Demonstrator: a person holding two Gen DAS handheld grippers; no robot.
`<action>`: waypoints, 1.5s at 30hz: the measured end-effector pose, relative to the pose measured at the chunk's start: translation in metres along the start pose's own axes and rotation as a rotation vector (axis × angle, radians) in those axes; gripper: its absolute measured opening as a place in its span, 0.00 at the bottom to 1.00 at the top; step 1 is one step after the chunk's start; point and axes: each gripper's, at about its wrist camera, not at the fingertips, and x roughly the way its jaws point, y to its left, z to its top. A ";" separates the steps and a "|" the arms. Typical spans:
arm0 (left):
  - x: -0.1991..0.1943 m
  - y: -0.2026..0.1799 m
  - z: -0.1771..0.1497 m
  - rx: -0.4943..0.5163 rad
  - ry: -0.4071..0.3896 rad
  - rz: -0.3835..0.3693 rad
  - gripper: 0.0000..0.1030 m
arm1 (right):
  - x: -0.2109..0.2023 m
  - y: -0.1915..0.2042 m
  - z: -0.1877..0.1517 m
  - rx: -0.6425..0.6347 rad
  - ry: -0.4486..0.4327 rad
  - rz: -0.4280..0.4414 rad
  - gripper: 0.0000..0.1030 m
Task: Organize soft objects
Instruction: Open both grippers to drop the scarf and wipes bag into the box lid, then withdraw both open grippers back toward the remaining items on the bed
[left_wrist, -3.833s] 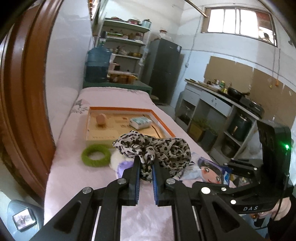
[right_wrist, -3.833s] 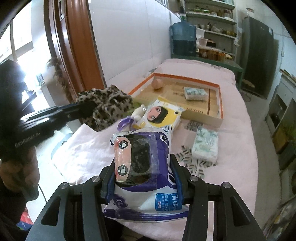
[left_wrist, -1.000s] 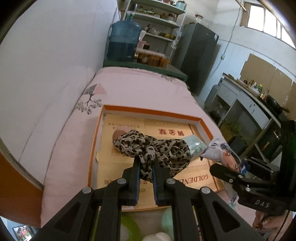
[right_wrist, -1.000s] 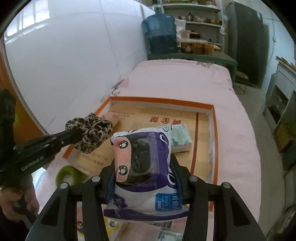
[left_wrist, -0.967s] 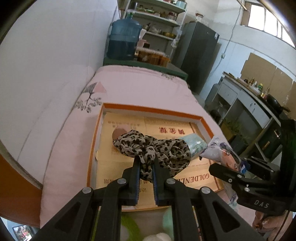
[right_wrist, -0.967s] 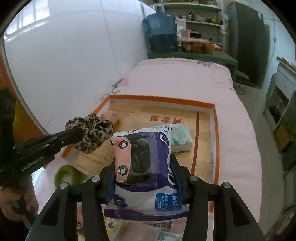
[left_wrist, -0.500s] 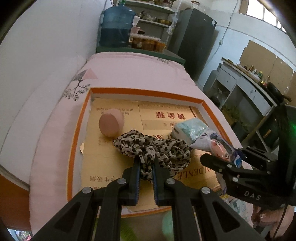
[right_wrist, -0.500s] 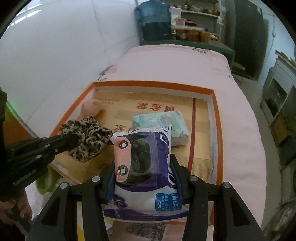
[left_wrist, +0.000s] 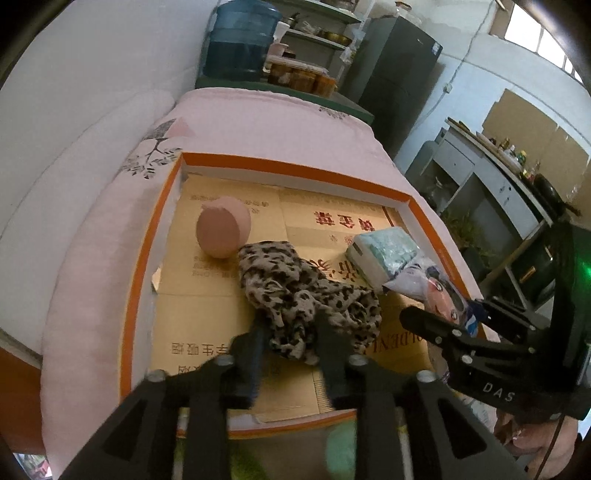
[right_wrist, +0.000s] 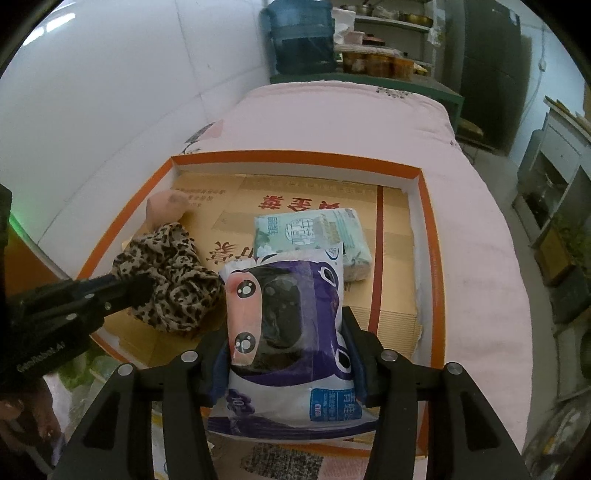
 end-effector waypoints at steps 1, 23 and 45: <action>-0.002 0.001 0.000 -0.003 -0.007 0.001 0.43 | -0.001 0.001 0.000 -0.001 -0.001 -0.003 0.58; -0.071 -0.003 -0.013 -0.011 -0.143 0.040 0.58 | -0.047 0.005 -0.012 0.024 -0.067 -0.024 0.74; -0.140 -0.013 -0.049 0.020 -0.241 0.079 0.58 | -0.121 0.021 -0.047 0.039 -0.140 -0.038 0.74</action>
